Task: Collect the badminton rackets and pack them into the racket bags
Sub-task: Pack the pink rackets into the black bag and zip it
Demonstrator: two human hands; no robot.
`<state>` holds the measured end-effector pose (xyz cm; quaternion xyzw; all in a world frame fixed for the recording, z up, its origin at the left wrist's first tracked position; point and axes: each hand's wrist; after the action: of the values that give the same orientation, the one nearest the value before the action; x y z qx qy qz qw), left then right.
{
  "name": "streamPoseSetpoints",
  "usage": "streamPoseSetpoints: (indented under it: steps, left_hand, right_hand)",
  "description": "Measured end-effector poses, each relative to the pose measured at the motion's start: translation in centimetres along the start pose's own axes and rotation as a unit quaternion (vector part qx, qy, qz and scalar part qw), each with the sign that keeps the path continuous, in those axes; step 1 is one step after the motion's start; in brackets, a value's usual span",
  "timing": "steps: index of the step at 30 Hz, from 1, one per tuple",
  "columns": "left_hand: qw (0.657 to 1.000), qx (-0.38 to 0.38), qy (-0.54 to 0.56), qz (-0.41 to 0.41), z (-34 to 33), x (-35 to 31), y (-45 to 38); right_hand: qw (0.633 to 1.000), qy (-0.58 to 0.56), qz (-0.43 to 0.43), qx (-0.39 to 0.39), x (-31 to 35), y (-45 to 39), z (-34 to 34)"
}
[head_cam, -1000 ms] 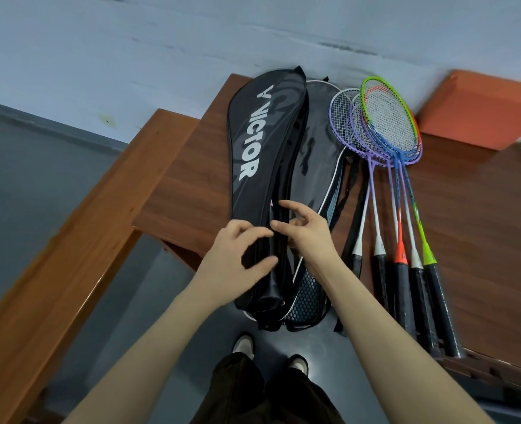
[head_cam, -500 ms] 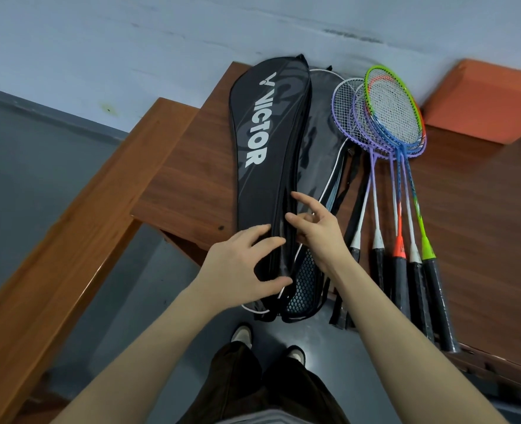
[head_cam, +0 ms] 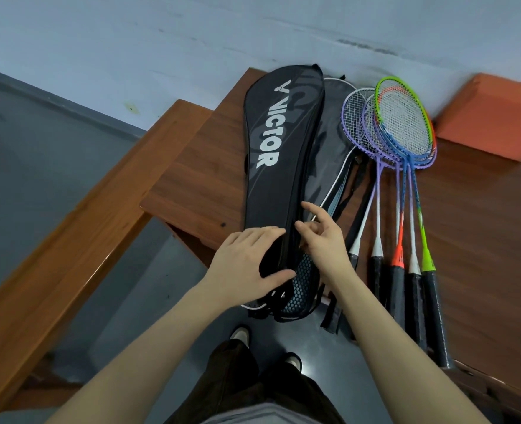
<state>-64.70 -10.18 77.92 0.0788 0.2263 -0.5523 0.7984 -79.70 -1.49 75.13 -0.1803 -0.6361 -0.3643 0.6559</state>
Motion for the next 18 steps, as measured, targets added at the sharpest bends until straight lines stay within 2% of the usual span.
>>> streamPoseSetpoints:
  steps: [7, 12, 18]
  left_hand:
    - [0.997, 0.069, -0.018, 0.025, -2.9, 0.8, -2.8]
    - [0.998, 0.041, -0.007, 0.043, -3.0, 3.4, -7.2]
    - [0.997, 0.014, 0.021, 0.067, -2.0, 9.6, -15.6]
  right_hand:
    - [0.989, 0.139, -0.033, -0.029, -1.8, -0.2, 3.2]
    - [0.967, 0.248, -0.016, -0.059, -2.6, -2.4, 3.1]
    - [0.95, 0.289, -0.009, -0.116, 0.4, -10.8, 1.6]
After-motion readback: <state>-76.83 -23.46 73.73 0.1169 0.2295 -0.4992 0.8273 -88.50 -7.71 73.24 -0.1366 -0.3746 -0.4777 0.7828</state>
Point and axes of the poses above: each hand's wrist, its own y-axis away from the middle knuckle, its own z-axis out of the back of the hand, x = y × z, and after that the axes turned 1 degree about y, right-handed
